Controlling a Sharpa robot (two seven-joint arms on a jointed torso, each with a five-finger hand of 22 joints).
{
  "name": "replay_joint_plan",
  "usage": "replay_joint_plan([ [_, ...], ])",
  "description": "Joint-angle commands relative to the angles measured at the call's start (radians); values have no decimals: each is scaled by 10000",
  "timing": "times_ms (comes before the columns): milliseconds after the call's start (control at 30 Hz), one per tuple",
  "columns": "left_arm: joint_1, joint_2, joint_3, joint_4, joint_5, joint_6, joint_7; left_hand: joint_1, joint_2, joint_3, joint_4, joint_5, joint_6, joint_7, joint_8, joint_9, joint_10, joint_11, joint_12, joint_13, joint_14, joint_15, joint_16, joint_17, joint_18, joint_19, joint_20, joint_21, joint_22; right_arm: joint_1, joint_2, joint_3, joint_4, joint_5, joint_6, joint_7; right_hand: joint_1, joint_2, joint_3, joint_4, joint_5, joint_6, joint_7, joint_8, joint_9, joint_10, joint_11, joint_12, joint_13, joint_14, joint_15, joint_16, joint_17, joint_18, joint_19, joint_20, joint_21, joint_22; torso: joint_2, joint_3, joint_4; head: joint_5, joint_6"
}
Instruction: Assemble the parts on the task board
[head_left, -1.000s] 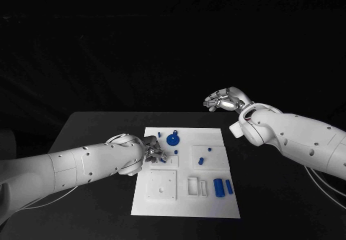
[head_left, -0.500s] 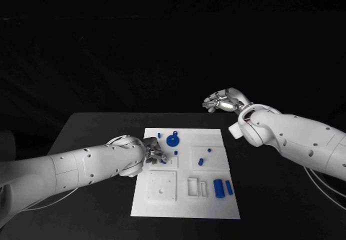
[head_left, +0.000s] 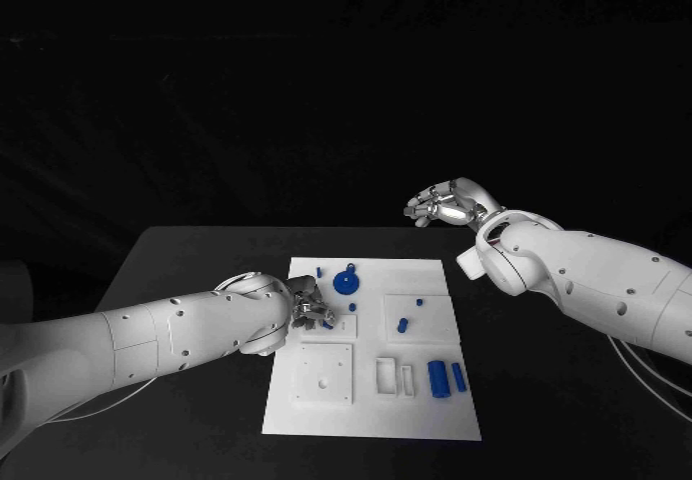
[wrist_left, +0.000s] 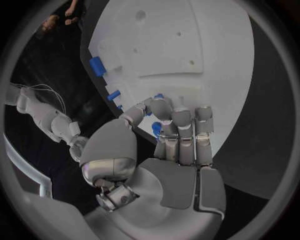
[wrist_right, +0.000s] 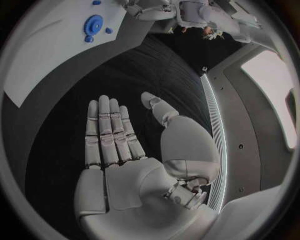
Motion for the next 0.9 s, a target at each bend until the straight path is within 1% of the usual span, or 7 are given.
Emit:
replay_joint_plan([
  [33,-5,12,5,34,-57,-111,-37,132,92,38,-5,-27,1494,-1117,-41,1769,-329,-240,58,-14,27,-245,41,-9,79,-68,-1331,33,200,1,22,6,4,-90,191,64,-85,-47,-50,8,64,-49,-3,-9,-13,87,5,-72,-13,42,22,-48,-2,143,7,79,-65,-12,6,-5,6,10,2],
  [133,-6,16,5,40,-58,-66,-106,142,113,52,-5,-26,1496,-1117,-48,1775,-330,-240,63,-23,27,-246,47,-17,80,-71,-1332,35,199,1,30,6,6,-95,190,63,-89,-51,-54,10,70,-49,-3,-9,-15,89,6,-79,-19,40,24,-54,-2,144,5,81,-70,-15,6,2,6,7,8],
  [233,-6,16,5,55,-58,37,-133,148,123,61,-9,-4,1501,-1118,-53,1783,-330,-240,70,-32,28,-248,54,-26,80,-70,-1334,41,199,1,35,6,6,-109,195,60,-90,-55,-57,11,76,-51,-3,-10,-17,90,7,-88,-27,38,26,-62,-3,144,1,82,-76,-19,0,-3,3,11,-1],
  [533,-18,25,4,82,-30,310,-98,121,102,49,-9,36,1521,-1119,-62,1807,-324,-240,96,-52,32,-254,72,-51,75,-64,-1335,62,200,1,42,6,-2,-118,204,50,-85,-64,-60,9,89,-53,-3,-12,-23,93,8,-107,-44,33,30,-80,-3,144,-7,84,-90,-29,4,0,-2,11,-17],
  [600,-20,27,4,89,-25,375,-77,97,84,39,-27,148,1551,-1126,-72,1836,-317,-245,138,-69,40,-264,104,-78,76,-63,-1342,83,200,1,43,6,-6,-118,209,43,-85,-66,-62,10,92,-55,-2,-12,-25,93,10,-113,-48,31,31,-85,-3,144,-10,85,-94,-31,2,2,-2,2,-18],
  [833,-20,21,4,99,11,448,-53,-13,175,-19,-14,109,1665,-1153,-76,1901,-284,-266,294,-65,75,-259,243,-106,73,-62,-1351,136,201,1,49,6,-6,-118,210,44,-88,-71,-69,14,111,-57,0,-14,-30,97,14,-132,-65,25,36,-103,-3,143,-22,91,-110,-41,1,7,-3,2,-41],
  [900,-20,18,4,105,47,472,-45,-47,211,-26,4,111,1688,-1159,-77,1918,-283,-270,334,-63,76,-258,276,-114,73,-62,-1353,149,201,1,56,6,-17,-118,214,42,-88,-71,-69,14,113,-57,0,-14,-30,98,14,-133,-66,25,37,-104,-3,143,-22,91,-111,-41,5,8,-1,1,-28],
])
